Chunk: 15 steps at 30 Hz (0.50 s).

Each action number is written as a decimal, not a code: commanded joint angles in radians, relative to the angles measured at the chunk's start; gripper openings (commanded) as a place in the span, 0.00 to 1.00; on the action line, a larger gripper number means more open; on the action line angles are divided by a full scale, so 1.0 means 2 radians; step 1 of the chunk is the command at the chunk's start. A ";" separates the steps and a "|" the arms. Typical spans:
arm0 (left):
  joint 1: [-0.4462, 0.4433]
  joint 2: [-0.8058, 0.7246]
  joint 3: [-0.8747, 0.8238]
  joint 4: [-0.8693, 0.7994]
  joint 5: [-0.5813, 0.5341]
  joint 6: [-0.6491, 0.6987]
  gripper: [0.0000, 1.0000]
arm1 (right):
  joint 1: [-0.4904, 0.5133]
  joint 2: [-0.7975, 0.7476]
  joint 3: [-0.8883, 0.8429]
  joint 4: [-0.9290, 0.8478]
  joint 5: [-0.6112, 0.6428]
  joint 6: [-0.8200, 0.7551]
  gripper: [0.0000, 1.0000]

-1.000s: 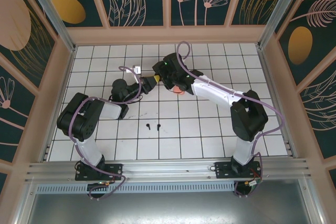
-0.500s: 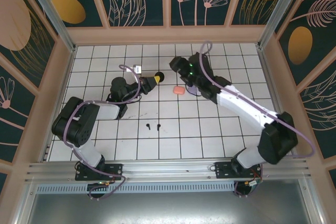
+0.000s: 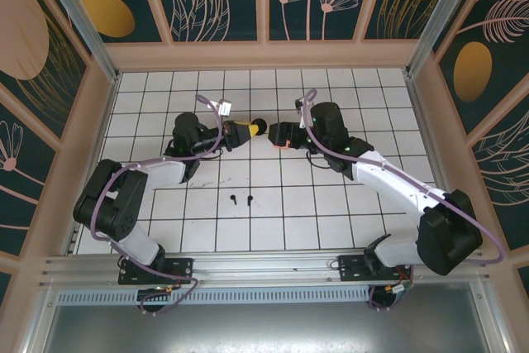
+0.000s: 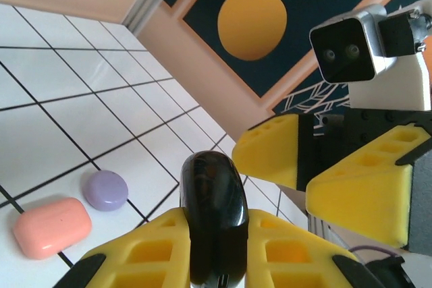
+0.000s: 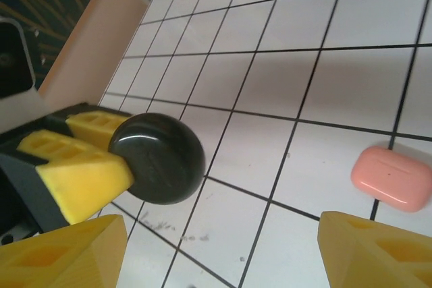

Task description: Insert the wireless bluetooth earbuds into the charging case

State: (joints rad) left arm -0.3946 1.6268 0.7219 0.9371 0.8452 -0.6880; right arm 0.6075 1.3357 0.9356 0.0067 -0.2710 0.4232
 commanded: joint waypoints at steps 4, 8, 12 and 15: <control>-0.001 -0.025 0.013 -0.004 0.035 0.007 0.00 | -0.003 0.012 0.003 0.040 -0.049 -0.041 0.74; -0.002 -0.026 0.014 0.003 0.040 -0.002 0.00 | -0.002 0.027 0.013 0.044 -0.052 -0.041 0.74; -0.002 -0.028 0.016 0.000 0.044 -0.002 0.00 | -0.003 0.039 0.023 0.050 -0.048 -0.038 0.73; -0.002 -0.029 0.017 -0.001 0.047 -0.002 0.00 | -0.003 0.049 0.029 0.055 -0.043 -0.037 0.73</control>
State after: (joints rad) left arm -0.3950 1.5986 0.7307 0.9203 0.9081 -0.6884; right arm 0.6075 1.4170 0.9493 0.0719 -0.3473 0.3676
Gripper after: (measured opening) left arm 0.187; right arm 0.728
